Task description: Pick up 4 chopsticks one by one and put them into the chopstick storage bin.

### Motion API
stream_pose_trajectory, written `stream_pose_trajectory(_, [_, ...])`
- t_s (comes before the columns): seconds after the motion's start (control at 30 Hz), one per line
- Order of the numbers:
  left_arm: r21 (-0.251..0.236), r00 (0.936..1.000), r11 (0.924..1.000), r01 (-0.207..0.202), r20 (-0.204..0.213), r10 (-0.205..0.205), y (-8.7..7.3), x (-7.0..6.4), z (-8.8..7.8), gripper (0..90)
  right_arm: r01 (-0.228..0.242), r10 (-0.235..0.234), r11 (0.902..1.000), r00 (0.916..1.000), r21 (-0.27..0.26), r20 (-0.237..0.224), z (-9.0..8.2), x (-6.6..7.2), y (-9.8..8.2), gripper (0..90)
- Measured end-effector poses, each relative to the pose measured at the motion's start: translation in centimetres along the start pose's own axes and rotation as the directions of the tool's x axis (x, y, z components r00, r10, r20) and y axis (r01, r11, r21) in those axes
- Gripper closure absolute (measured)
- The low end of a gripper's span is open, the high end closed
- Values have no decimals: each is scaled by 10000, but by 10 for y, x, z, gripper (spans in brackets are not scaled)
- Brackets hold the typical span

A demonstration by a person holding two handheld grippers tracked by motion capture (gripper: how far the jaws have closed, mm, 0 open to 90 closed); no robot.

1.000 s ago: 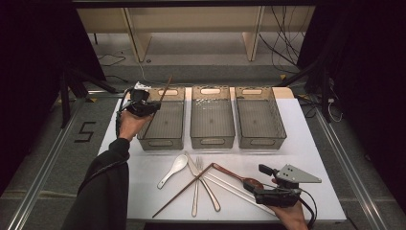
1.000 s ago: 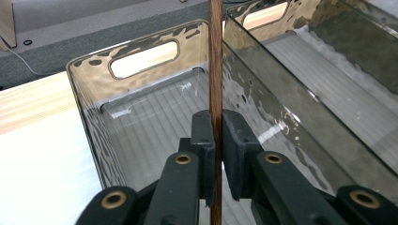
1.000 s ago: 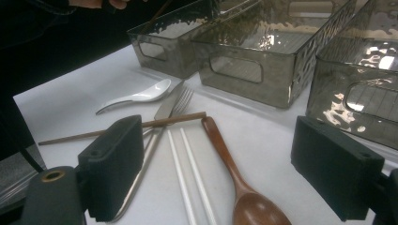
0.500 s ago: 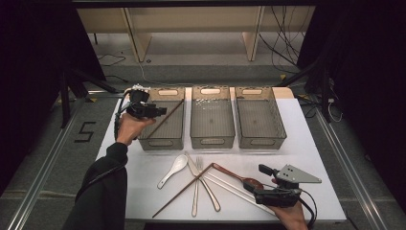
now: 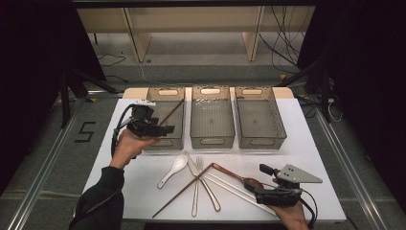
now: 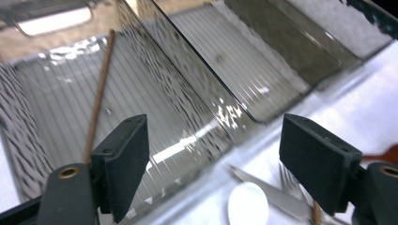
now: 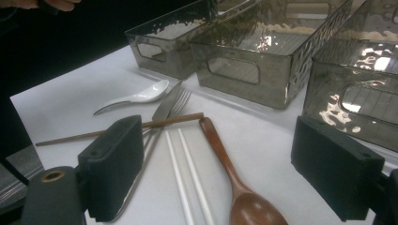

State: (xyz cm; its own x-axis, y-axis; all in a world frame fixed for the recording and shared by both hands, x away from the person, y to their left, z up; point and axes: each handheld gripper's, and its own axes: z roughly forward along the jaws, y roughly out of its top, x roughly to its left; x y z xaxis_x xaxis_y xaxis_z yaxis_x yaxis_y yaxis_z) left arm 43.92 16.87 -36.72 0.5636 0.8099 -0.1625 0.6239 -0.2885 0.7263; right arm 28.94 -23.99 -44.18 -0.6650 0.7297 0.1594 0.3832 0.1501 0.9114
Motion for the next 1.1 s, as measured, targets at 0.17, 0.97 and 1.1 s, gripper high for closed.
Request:
stream_pose_trajectory(0.17, [507,9997,9985,-198,163,190,-16,-12,5,225,12,-12,10000,10000,7,-24,0,1,0,183])
stream_pose_trajectory(0.97, [2937,9885,9441,-1495,662,1359,-72,-73,34,237,83,-83,10000,10000,51,-32,0,2,1,182])
stream_pose_trajectory(1.1, [3383,9851,9256,-1698,839,1500,-78,-80,39,287,89,-89,10000,10000,43,-24,0,1,1,182])
